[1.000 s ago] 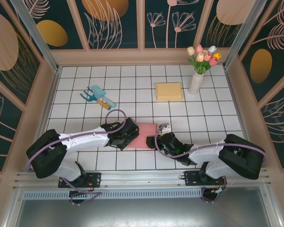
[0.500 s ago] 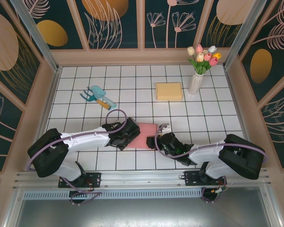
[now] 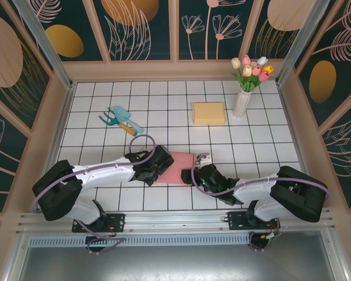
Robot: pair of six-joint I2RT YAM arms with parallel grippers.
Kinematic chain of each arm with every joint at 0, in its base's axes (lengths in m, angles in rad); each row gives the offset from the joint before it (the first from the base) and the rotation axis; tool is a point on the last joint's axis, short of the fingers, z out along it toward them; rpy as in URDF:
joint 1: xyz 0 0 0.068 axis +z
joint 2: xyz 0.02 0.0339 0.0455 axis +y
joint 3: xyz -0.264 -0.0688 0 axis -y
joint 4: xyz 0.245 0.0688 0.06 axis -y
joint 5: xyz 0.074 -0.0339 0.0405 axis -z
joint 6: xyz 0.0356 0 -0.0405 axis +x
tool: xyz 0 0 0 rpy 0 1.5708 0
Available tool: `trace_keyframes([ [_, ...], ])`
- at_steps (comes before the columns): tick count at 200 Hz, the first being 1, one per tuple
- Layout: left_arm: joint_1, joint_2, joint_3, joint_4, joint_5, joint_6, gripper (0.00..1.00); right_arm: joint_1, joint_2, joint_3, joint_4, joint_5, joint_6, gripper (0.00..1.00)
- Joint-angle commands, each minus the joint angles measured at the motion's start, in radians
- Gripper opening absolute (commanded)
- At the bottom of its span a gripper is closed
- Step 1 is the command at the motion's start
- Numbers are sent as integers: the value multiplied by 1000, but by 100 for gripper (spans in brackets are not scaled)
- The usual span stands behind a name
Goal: Fold the paper box
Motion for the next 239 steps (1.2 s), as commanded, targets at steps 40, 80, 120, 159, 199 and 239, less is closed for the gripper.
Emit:
trace_keyframes([
  [40, -6, 67, 31, 17, 53, -13, 95, 8, 11, -21, -12, 19, -21, 72],
  [80, -6, 91, 38, 20, 74, -17, 90, 8, 23, -16, -7, 18, -21, 72],
  [120, -6, 99, 39, 21, 70, -13, 90, 8, 31, -16, -6, 16, -21, 72],
  [159, -6, 96, 23, 26, 62, -19, 88, 8, 10, -16, -18, 14, -20, 72],
  [199, -6, 96, 16, 24, 49, -24, 88, 9, -41, -16, -62, 20, -23, 73],
  [239, -6, 96, 10, 23, 44, -25, 88, 12, -119, -22, -125, 42, -21, 73],
])
